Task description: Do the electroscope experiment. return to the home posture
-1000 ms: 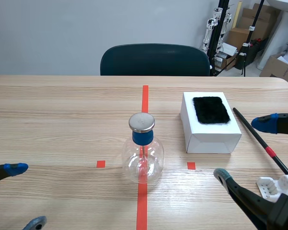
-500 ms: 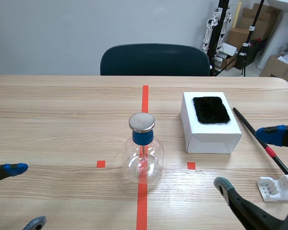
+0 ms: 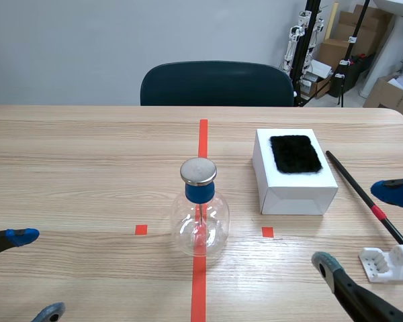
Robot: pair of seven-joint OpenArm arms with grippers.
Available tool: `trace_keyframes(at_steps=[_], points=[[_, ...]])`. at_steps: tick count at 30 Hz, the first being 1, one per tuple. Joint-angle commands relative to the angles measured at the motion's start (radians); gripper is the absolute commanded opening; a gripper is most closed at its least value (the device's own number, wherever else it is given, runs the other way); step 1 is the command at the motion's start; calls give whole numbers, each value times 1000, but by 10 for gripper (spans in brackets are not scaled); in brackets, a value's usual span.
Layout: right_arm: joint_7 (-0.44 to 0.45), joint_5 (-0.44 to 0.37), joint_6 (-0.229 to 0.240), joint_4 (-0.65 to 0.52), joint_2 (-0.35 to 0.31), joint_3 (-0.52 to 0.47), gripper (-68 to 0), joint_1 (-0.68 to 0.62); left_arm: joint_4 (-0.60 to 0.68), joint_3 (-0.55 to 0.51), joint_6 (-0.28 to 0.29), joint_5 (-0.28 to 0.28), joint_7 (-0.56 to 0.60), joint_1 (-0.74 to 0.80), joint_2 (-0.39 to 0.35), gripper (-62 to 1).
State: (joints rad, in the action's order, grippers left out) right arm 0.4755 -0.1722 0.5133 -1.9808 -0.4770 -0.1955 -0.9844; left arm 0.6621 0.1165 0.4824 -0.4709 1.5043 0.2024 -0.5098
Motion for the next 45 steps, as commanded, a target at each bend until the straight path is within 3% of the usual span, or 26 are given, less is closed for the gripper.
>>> trace_keyframes(at_steps=[1, 6, 9, 10, 14, 18, 24, 29, 35, 45], points=[[22, -15, 0, -4, -10, -9, -84, -2, 13, -5, 2, 10, 50, 5, -6, 14], [51, -14, -8, -4, -10, -14, -84, -29, 19, -5, 2, 31, 50, 9, -16, 14], [74, -15, -8, -4, -10, -20, -84, -41, 92, -5, 56, 186, 50, 48, -58, 14], [74, -15, -8, -4, -10, -20, -84, -41, 123, -5, 67, 209, 50, 60, -76, 14], [74, -14, -8, -4, -11, -20, -84, -41, 247, -5, 67, 229, 50, 110, -150, 14], [74, -14, -8, -4, -11, -20, -84, -41, 364, -10, 67, 289, 50, 191, -209, 14], [74, -14, -8, -4, -11, -19, -84, -41, 511, -96, 66, 354, 4, 356, -221, 14], [74, -14, -8, -4, -11, -19, -84, -40, 669, -181, 66, 432, -189, 470, -177, 14], [74, -15, -8, -4, -11, -19, -84, -40, 862, -243, 62, 438, -406, 580, -63, 14], [74, -15, -8, -4, -10, -19, -84, -40, 1113, -282, 55, 438, -589, 735, 96, 14]])
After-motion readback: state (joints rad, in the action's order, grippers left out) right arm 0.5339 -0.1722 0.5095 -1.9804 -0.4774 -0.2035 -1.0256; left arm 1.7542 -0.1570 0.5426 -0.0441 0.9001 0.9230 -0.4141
